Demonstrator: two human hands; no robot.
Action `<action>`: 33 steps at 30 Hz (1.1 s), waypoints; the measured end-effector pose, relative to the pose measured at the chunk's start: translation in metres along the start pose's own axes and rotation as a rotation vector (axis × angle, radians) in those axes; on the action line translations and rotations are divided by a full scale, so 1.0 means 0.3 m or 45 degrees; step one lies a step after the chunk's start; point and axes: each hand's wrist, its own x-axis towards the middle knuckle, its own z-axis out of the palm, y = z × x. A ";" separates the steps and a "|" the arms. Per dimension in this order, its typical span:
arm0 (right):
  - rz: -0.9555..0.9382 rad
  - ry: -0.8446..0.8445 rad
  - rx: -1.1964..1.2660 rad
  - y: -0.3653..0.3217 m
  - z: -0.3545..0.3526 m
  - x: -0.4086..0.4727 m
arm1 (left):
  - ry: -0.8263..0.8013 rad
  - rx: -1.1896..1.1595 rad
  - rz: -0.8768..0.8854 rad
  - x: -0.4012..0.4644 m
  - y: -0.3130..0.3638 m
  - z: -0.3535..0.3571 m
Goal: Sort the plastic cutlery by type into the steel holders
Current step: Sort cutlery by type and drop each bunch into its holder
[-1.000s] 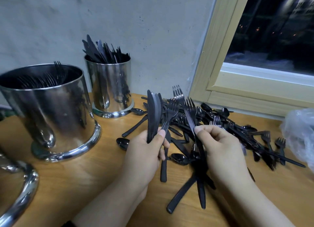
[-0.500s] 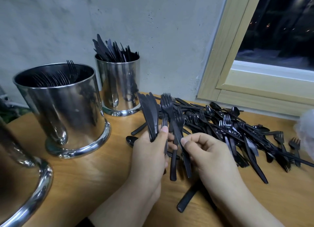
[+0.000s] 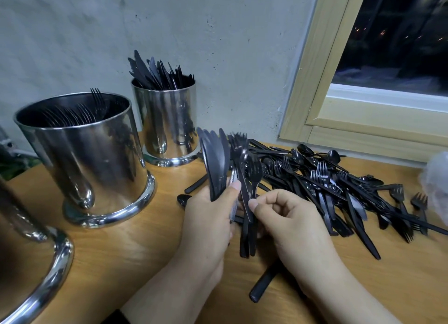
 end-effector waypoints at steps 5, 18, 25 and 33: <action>-0.042 0.052 -0.001 0.003 -0.004 0.001 | 0.014 0.041 0.018 0.002 -0.002 0.000; 0.014 0.052 0.336 0.010 -0.024 0.019 | -0.178 0.151 0.059 -0.027 0.012 0.010; 0.076 0.096 0.434 0.026 -0.028 0.027 | -0.284 0.156 0.015 -0.028 0.013 0.012; -0.068 0.150 -0.029 0.012 -0.079 0.037 | -0.304 0.312 0.021 -0.015 0.000 0.003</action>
